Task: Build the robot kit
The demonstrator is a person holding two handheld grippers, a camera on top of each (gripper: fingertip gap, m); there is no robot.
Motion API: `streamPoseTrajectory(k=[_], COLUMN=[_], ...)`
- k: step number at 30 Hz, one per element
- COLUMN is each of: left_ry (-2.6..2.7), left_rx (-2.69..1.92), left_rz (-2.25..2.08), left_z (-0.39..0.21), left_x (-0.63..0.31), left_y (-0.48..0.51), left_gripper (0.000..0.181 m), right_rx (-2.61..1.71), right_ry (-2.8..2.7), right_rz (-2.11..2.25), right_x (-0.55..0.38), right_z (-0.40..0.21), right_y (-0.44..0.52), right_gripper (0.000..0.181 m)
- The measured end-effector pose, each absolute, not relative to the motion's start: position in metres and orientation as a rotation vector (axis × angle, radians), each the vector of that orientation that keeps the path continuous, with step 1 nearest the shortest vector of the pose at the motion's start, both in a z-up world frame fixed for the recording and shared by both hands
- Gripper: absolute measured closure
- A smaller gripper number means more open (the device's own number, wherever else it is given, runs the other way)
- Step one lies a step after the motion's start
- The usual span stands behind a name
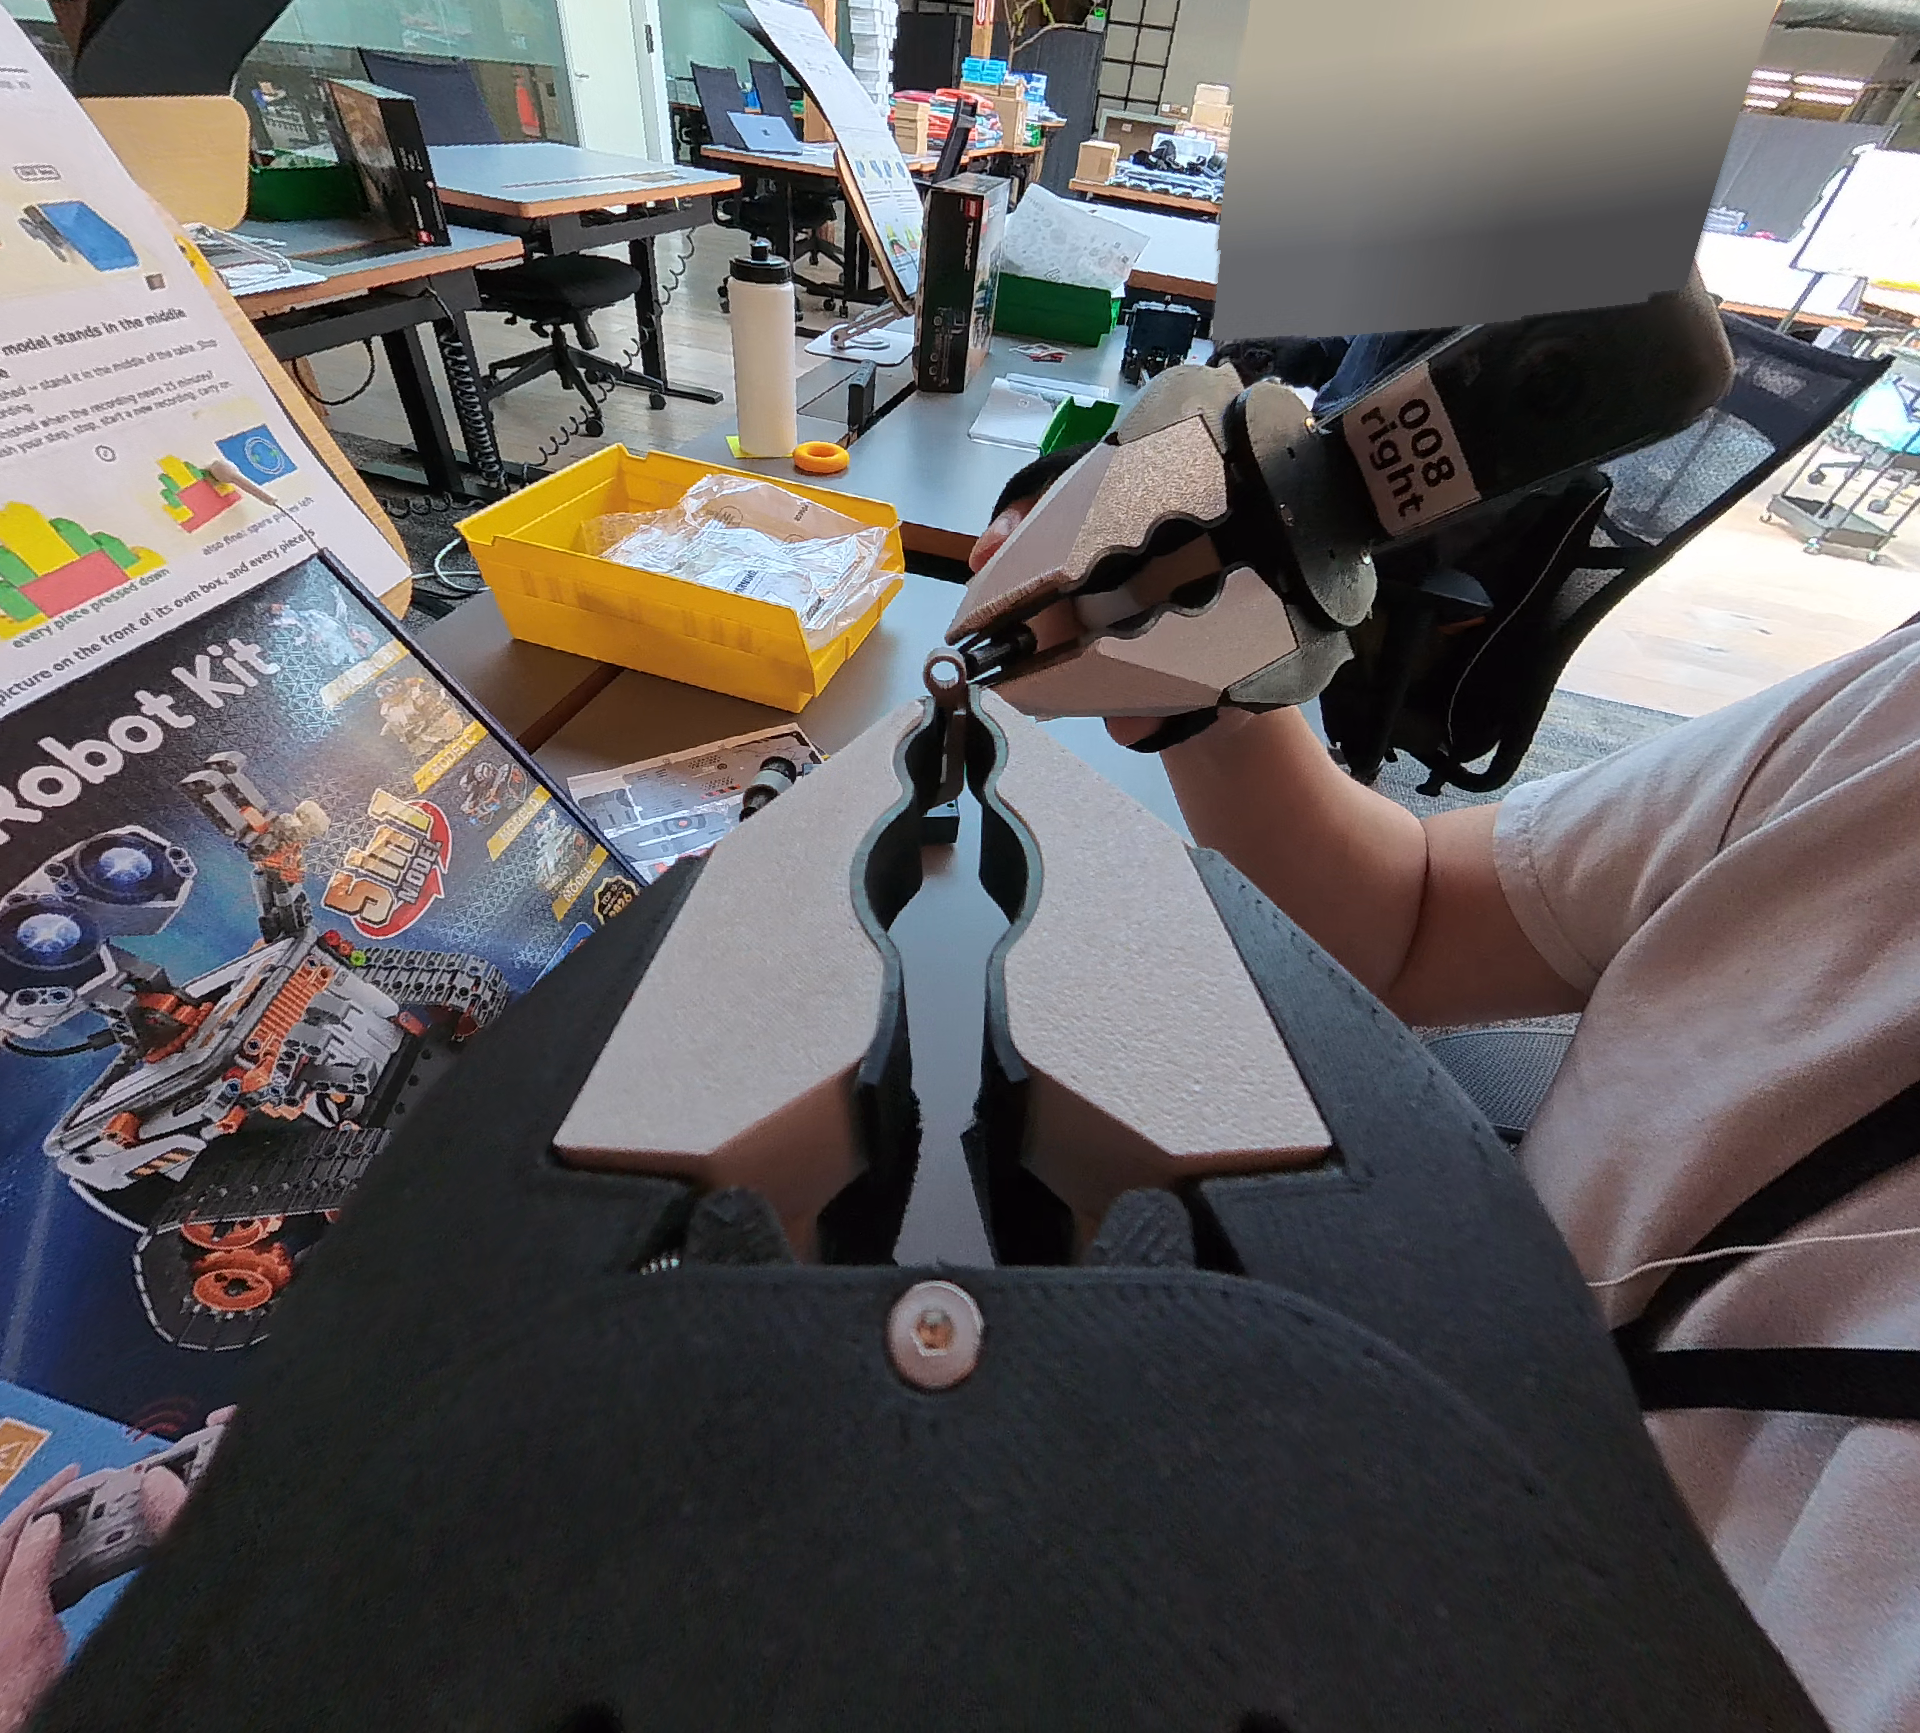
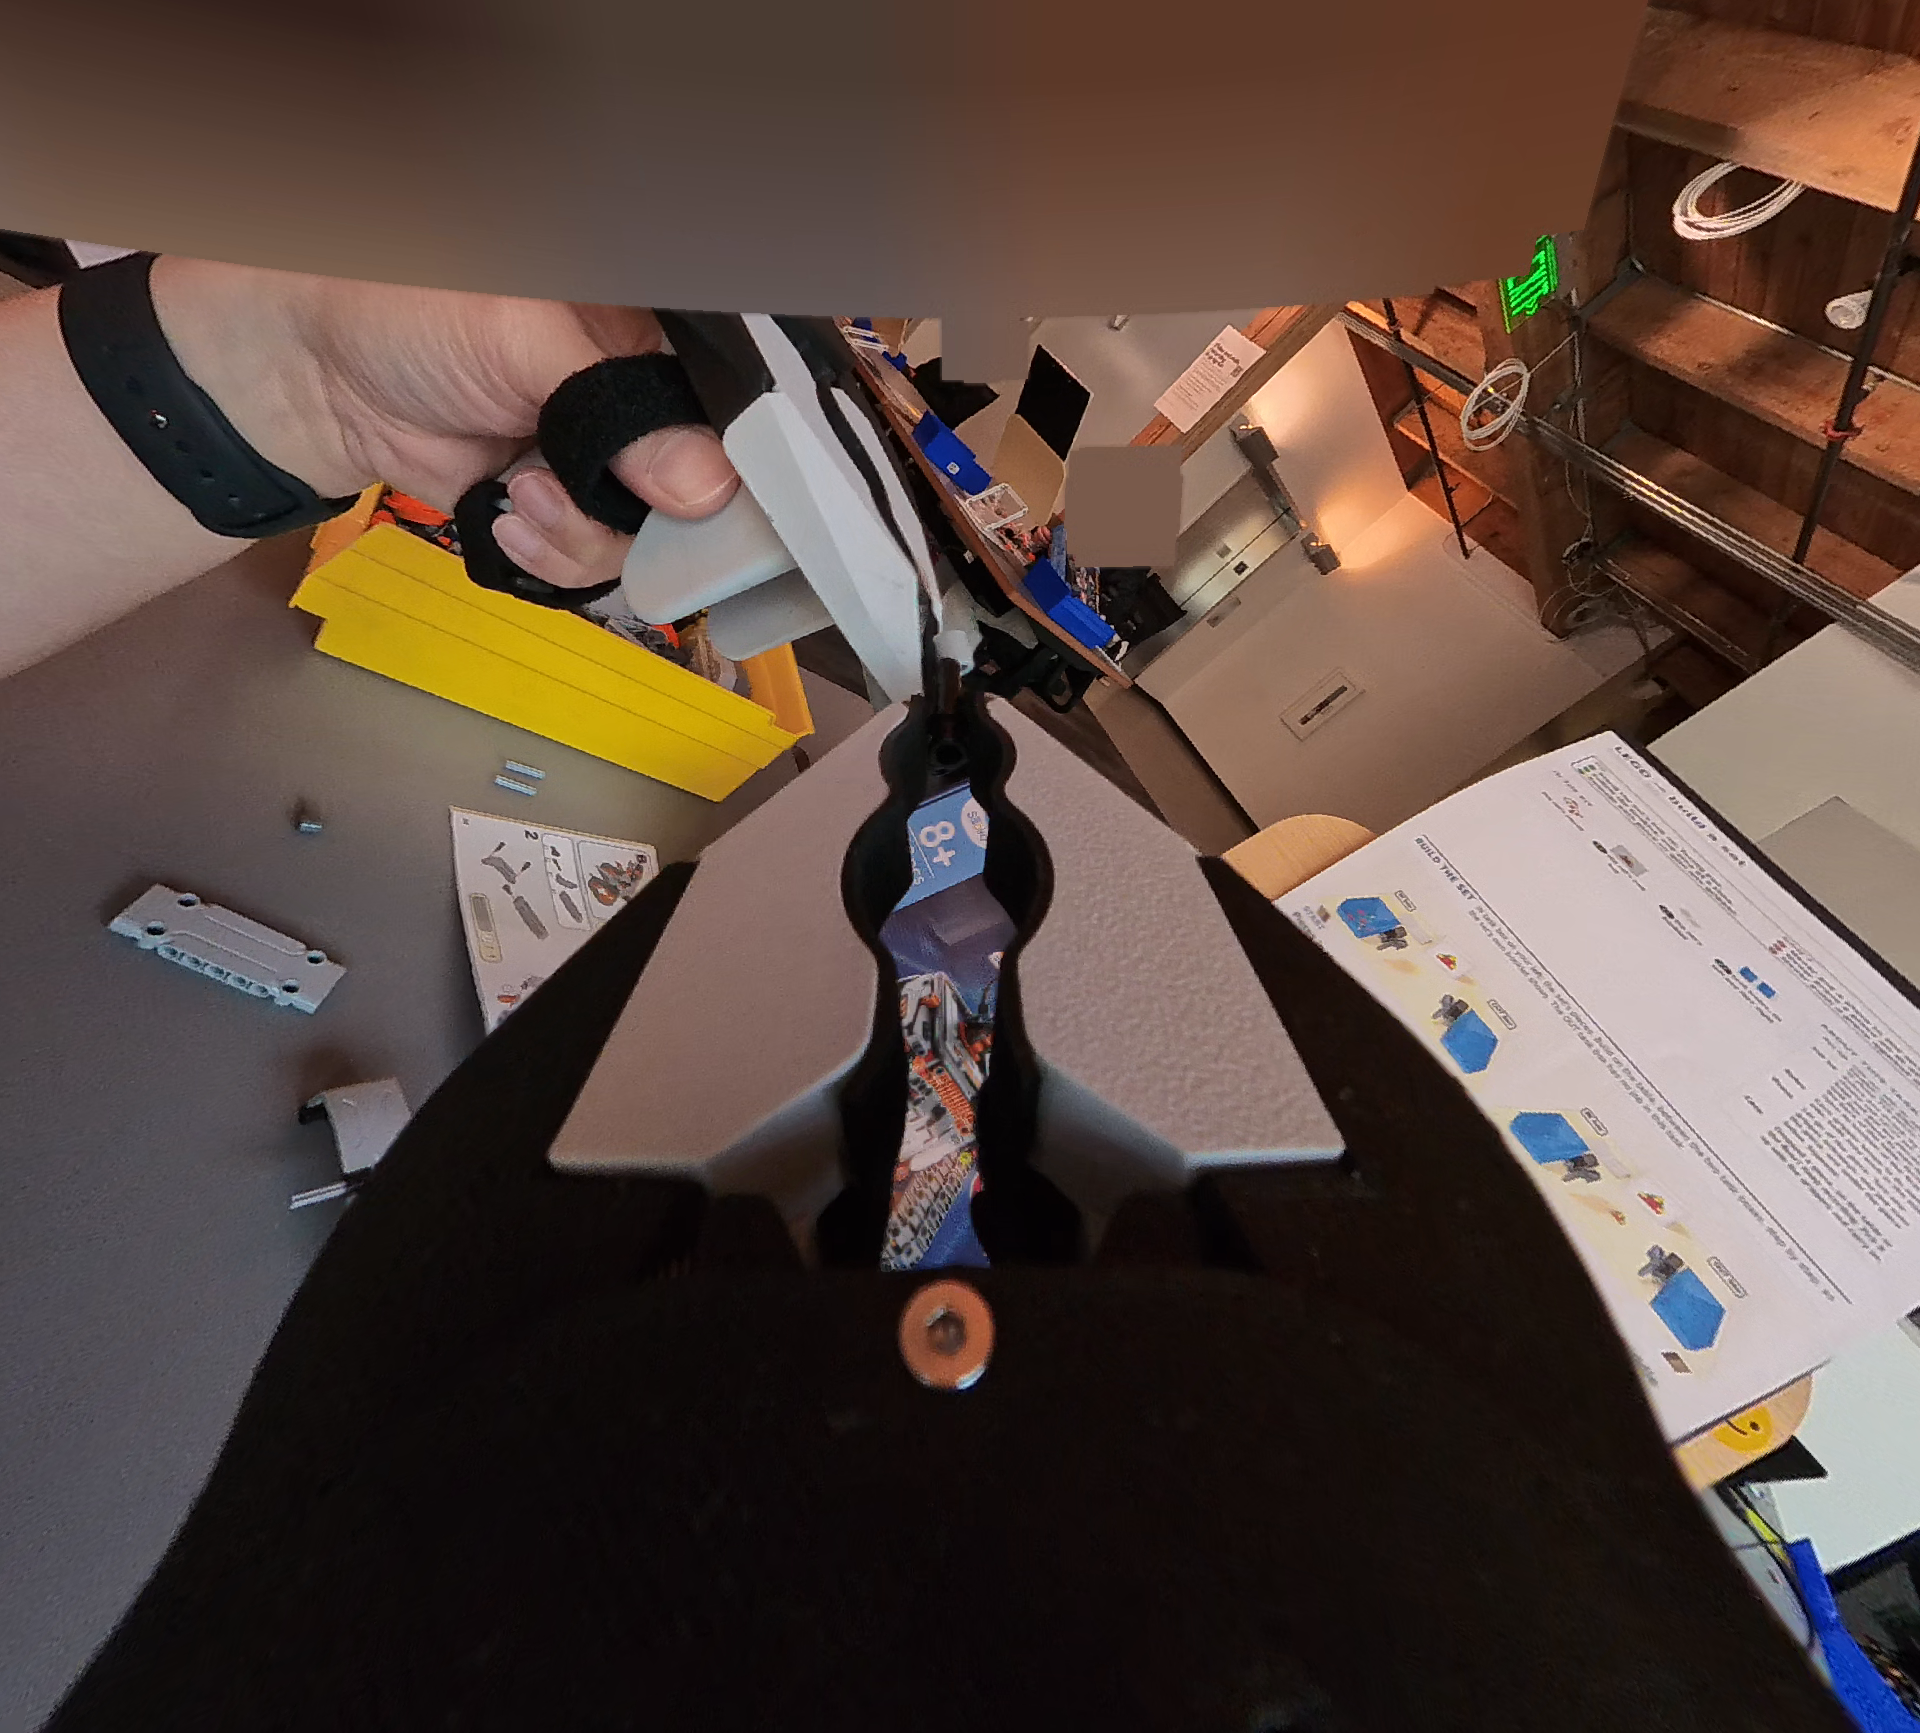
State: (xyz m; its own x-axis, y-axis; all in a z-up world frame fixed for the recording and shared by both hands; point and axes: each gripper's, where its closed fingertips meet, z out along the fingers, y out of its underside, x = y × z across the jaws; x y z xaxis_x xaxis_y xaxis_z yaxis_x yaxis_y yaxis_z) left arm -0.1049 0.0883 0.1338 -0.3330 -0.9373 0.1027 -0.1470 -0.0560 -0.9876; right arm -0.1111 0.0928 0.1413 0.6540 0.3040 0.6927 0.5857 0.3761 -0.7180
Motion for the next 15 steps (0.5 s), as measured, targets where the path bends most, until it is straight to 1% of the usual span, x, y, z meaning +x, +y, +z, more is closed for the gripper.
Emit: streamPoseTrajectory(k=[5, 8, 11, 15], left_ry=[1.558, 1.621, 1.718, 1.773], left_rx=[-1.176, -1.156, -1.100, -1.035], left_rz=[-1.479, -1.576, -1.755, -1.864], left_z=[0.130, 0.130, 0.131, 0.134], left_x=[-0.102, -0.109, -0.118, -0.122], left_y=[0.085, 0.073, 0.057, 0.044], left_gripper=[0.180, 0.180, 0.180, 0.180], right_rx=[-1.238, -1.258, -1.297, -1.317], right_ry=[-0.904, -0.951, -0.982, -0.942], right_rz=[-0.220, -0.182, -0.021, 0.290], right_x=[-0.109, -0.113, -0.119, -0.125], right_z=[0.140, 0.139, 0.137, 0.145], right_y=[0.091, 0.082, 0.069, 0.054], right_gripper=[0.176, 0.176, 0.176, 0.176])
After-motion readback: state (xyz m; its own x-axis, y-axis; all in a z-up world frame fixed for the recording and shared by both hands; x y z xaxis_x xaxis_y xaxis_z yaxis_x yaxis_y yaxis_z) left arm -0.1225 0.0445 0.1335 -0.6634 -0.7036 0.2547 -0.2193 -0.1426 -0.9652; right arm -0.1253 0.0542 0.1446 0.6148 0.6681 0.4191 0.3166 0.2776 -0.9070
